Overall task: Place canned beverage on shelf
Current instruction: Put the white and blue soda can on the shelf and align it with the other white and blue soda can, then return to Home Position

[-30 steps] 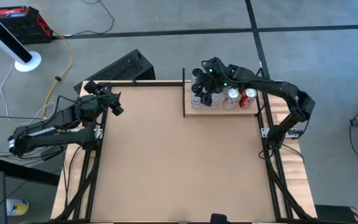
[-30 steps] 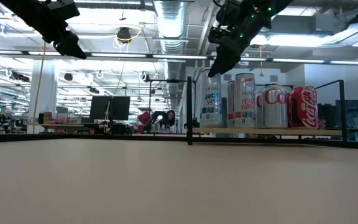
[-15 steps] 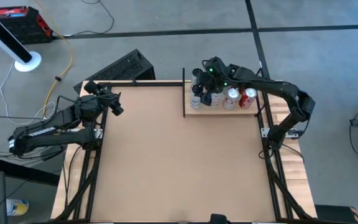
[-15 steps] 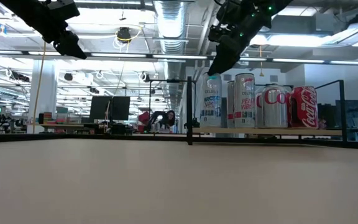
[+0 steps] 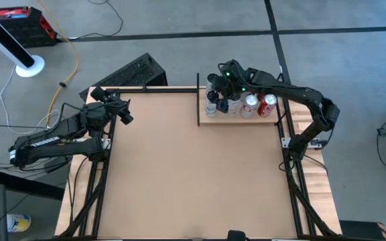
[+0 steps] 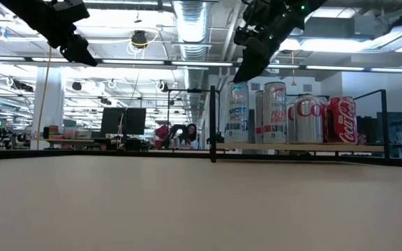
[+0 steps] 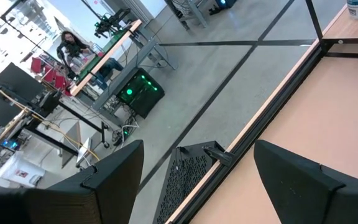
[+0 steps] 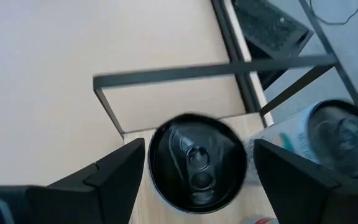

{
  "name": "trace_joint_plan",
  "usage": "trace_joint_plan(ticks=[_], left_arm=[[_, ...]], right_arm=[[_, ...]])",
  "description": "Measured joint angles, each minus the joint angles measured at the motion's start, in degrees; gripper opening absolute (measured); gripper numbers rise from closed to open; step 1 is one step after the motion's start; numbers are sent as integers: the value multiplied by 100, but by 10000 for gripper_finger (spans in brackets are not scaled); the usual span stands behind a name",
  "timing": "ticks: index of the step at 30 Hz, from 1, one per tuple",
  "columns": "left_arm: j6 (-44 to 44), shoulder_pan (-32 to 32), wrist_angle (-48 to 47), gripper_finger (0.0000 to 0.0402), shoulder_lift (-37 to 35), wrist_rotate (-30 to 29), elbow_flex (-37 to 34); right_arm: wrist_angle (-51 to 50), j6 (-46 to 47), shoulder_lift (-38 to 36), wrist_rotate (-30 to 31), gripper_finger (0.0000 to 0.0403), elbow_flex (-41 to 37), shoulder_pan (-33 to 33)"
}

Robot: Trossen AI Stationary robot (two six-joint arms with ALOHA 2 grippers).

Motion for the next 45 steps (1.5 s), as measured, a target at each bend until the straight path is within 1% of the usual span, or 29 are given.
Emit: trace_joint_plan(ticks=[4,8,16,19,23,27,31,33,36,38,40,42,45], left_arm=[[0,1,0,291,0,0,0],[0,1,0,291,0,-1,0],[0,1,-2,291,0,-1,0],[0,1,-2,291,0,0,0],[-72,1,-79,291,0,0,0],[-98,-1,-105,291,0,0,0],[-104,-1,-99,291,0,0,0],[-105,-1,-97,291,0,0,0],[-107,-1,-92,291,0,0,0],[-107,0,-85,291,0,0,0],[-107,-1,-84,291,0,0,0],[-109,-1,-83,291,0,0,0],[-194,0,-81,291,0,38,0]], right_arm=[[-238,0,-4,7,322,312,44],[-703,55,-4,28,322,728,195],[-2377,616,-4,26,322,1907,782],[-2997,923,-11,11,322,2184,1076],[-3821,1187,-144,4,322,2251,1457],[-4867,1672,-392,4,316,2248,1748],[-5232,2396,-880,63,305,2248,2076],[-5228,2699,-1214,330,301,2217,2329],[-4952,3057,-1832,1063,297,1895,2842],[-4478,3272,-2321,1563,296,1407,3240],[-3797,3441,-2853,1941,296,711,3628],[-3049,3473,-3377,2147,295,-132,4001],[-1835,3471,-4060,2411,295,-1496,4391]])
